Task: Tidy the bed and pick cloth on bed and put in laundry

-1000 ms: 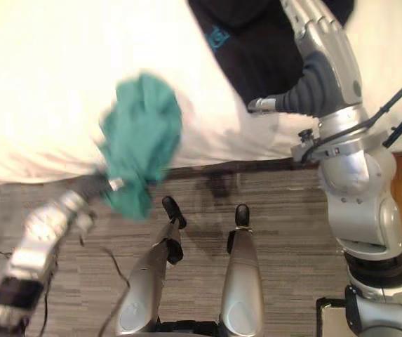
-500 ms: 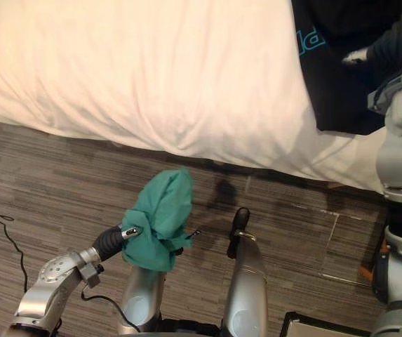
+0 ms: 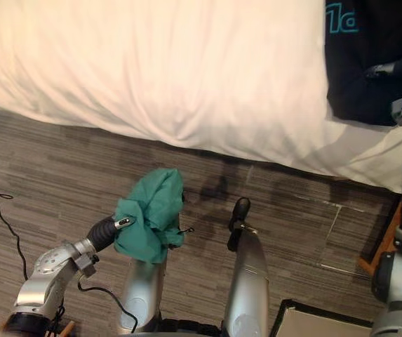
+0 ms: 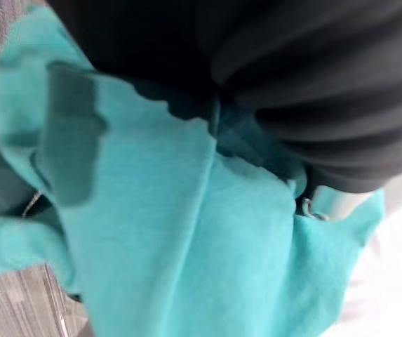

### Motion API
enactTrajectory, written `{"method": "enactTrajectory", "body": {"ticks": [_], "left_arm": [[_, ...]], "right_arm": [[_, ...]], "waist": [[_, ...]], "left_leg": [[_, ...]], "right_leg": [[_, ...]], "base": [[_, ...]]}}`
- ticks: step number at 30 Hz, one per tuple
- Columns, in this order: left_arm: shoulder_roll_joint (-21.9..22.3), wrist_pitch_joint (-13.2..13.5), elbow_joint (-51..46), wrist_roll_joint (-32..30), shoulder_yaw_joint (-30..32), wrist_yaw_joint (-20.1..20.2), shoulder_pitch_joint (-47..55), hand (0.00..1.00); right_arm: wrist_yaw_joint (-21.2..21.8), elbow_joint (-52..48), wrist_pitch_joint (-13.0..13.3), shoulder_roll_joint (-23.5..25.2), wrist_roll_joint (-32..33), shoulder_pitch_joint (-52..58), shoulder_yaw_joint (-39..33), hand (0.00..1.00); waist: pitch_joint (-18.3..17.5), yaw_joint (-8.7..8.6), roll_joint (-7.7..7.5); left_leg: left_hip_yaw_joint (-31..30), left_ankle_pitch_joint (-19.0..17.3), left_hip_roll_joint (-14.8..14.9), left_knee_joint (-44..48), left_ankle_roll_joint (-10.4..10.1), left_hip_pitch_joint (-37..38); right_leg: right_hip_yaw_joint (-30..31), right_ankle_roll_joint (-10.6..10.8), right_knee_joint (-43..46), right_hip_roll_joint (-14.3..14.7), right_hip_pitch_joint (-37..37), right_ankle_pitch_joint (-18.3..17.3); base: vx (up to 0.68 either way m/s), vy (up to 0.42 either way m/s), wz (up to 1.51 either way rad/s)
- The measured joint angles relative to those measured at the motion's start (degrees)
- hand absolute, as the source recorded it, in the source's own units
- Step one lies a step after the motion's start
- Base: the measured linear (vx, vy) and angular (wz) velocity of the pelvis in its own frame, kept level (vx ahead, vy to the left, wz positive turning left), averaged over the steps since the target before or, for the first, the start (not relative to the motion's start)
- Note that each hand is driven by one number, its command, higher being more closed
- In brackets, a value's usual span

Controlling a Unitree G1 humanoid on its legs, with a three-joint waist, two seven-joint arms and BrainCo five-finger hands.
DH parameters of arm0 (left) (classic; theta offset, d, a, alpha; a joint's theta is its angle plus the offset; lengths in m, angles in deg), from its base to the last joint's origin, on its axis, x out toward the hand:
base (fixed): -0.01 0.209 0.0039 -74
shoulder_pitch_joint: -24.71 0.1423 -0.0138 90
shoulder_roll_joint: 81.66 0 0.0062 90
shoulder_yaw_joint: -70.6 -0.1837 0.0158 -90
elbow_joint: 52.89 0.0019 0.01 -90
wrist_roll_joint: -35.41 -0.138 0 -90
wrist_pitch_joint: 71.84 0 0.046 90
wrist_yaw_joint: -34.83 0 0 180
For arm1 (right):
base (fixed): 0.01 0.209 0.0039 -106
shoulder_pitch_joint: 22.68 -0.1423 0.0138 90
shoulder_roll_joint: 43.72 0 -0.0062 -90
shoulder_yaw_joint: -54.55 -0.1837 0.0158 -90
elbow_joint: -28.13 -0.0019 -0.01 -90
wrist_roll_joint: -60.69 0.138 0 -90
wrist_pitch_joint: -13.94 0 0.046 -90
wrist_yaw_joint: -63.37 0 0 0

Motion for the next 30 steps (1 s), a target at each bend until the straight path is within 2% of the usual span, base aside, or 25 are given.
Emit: {"method": "enactTrajectory", "body": {"ticks": [3, 4, 7, 11, 14, 15, 17, 19, 20, 21, 22, 23, 25, 26, 30], "left_arm": [[1.26, 2.1, 2.75, -0.03, 1.57, 0.02, 0.46, 1.0], [2.02, 2.89, 3.38, -0.03, 2.02, 0.0, 0.55, 1.0], [4.5, 4.54, 3.68, -0.02, 2.04, -0.04, 0.71, 1.0], [8.45, 4.66, 2.13, -0.03, 1.57, -0.84, 2.0, 1.0], [10.69, 4.43, 0.56, -0.03, 1.53, -1.36, 3.9, 1.0], [11.01, 4.27, 0.56, -0.03, 1.48, -1.4, 4.28, 1.0], [11.89, 3.57, 0.3, -0.08, 1.42, -2.89, 5.47, 1.0], [12.56, 3.1, 0.38, -0.13, 1.46, -4.01, 6.37, 1.0], [12.77, 3.16, 0.6, -0.16, 1.43, -4.91, 7.37, 1.0], [12.9, 3.28, 1.42, -0.17, 1.43, -5.16, 7.61, 1.0], [13.19, 3.48, 4.31, -0.55, 1.46, -5.83, 7.72, 1.0], [13.67, 3.78, 8.43, -1.05, 1.61, -6.71, 8.15, 1.0], [14.94, 4.42, 15.47, -2.9, 1.8, -7.72, 8.84, 1.0], [15.64, 4.89, 18.92, -3.94, 1.84, -8.1, 9.89, 1.0], [18.51, 7.12, 28.28, -7.15, 5.42, -9.61, 13.08, 1.0]], "right_arm": [[-3.71, 2.97, 2.45, 1.6, 5.49, 0.09, -0.73, 1.0], [-5.75, 3.95, 3.59, 3.31, 8.16, 0.62, -1.23, 1.0], [-10.51, 4.59, 6.99, 7.27, 13.26, 3.24, -2.56, 1.0], [-16.2, 4.17, 13.5, 15.33, 21.5, 10.46, -4.29, 1.0], [-17.97, 3.09, 18.24, 21.9, 23.78, 17.87, -4.9, 1.0], [-18.21, 2.93, 19.04, 23.29, 24.37, 19.42, -4.95, 1.0], [-19.73, 2.25, 22.39, 29.31, 27.46, 24.93, -5.22, 1.0], [-20.97, 2.77, 24.69, 34.41, 30.25, 28.03, -5.18, 1.0], [-21.4, 3.99, 26.48, 37.75, 32.52, 29.96, -5.13, 1.0], [-21.56, 4.75, 27.33, 39.27, 33.6, 31.23, -5.14, 1.0], [-21.53, 6.43, 29.31, 42.25, 35.89, 34.26, -5.11, 1.0], [-21.27, 9.03, 31.29, 45.38, 37.56, 37.5, -5.03, 1.0], [-20.74, 13.88, 33.5, 49.25, 38.65, 42.88, -4.98, 1.0], [-20.03, 16.53, 34.09, 51.0, 39.12, 46.21, -4.98, 1.0], [-16.53, 23.98, 35.68, 54.6, 40.64, 55.54, -5.95, 1.0]], "waist": [[-1.15, -0.01, -1.2], [-1.68, -0.06, -1.86], [-2.07, -0.03, -2.45], [-2.45, -0.25, -2.43], [-3.25, -1.34, -2.36], [-3.82, -1.52, -2.37], [-4.77, -1.94, -2.5], [-4.8, -2.18, -2.56], [-4.8, -2.87, -2.56], [-4.86, -3.15, -2.56], [-5.32, -3.15, -2.78], [-6.46, -3.26, -3.06], [-9.22, -3.88, -3.09], [-11.04, -4.64, -3.15], [-17.12, -5.19, -3.49]], "left_leg": [[0.56, 0.01, 0.14, 0.15, 0.01, -0.07], [0.87, 0.0, 0.24, 0.3, 0.01, 0.13], [1.66, -0.15, 0.34, 0.52, -0.17, 1.66], [2.9, -1.51, 0.16, 0.72, -0.45, 6.17], [3.07, -2.84, 0.06, 0.77, -0.06, 9.61], [3.07, -2.93, 0.05, 0.78, -0.05, 10.07], [3.55, -3.26, -0.06, 0.47, -0.26, 12.96], [4.61, -3.73, -0.39, -0.4, -0.53, 16.7], [4.94, -3.93, -0.47, -0.57, -0.44, 19.01], [5.07, -4.13, -0.47, -0.58, -0.45, 20.08], [5.83, -4.7, -0.4, -0.67, -0.72, 22.23], [6.54, -5.29, -0.4, -1.22, -1.08, 24.45], [6.86, -6.08, -0.49, -1.65, -1.35, 27.42], [7.5, -6.68, -0.52, -1.88, -1.58, 29.53], [10.53, -9.02, -0.57, -1.92, -2.4, 36.49]], "right_leg": [[0.25, -0.21, 0.38, 0.01, -0.38, -0.14], [0.27, -0.28, 0.45, 0.01, -0.29, -0.18], [0.47, -0.34, 0.54, -0.02, 0.99, -0.22], [1.21, -0.47, 0.68, -0.26, 4.78, -1.16], [0.93, -0.38, 0.32, -0.44, 8.54, -2.11], [0.86, -0.34, 0.19, -0.45, 9.09, -2.22], [1.16, -0.14, -0.78, -0.36, 12.11, -2.53], [1.96, 0.14, -1.74, -0.34, 15.15, -2.77], [2.2, 0.32, -2.77, -0.21, 17.72, -2.8], [2.26, 0.39, -3.3, -0.14, 18.99, -2.79], [2.8, 0.52, -4.45, 0.11, 21.16, -2.71], [3.36, 0.64, -5.63, 0.4, 23.17, -2.73], [3.26, 0.93, -7.9, 0.57, 27.01, -2.68], [3.26, 1.15, -9.34, 0.67, 29.67, -2.56], [3.79, 1.73, -14.04, 0.88, 37.8, -2.23]], "base": [[0.06, -0.039, -0.04], [0.07, -0.046, -0.06], [0.06, -0.058, -0.09], [0.03, -0.074, -0.09], [0.05, -0.073, 0.02], [0.09, -0.068, 0.03], [0.11, -0.063, -0.07], [0.12, -0.05, -0.21], [0.12, -0.051, -0.2], [0.12, -0.052, -0.2], [0.13, -0.045, -0.27], [0.16, -0.046, -0.28], [0.2, -0.041, -0.15], [0.18, -0.028, -0.1], [0.15, -0.009, -0.2]]}}
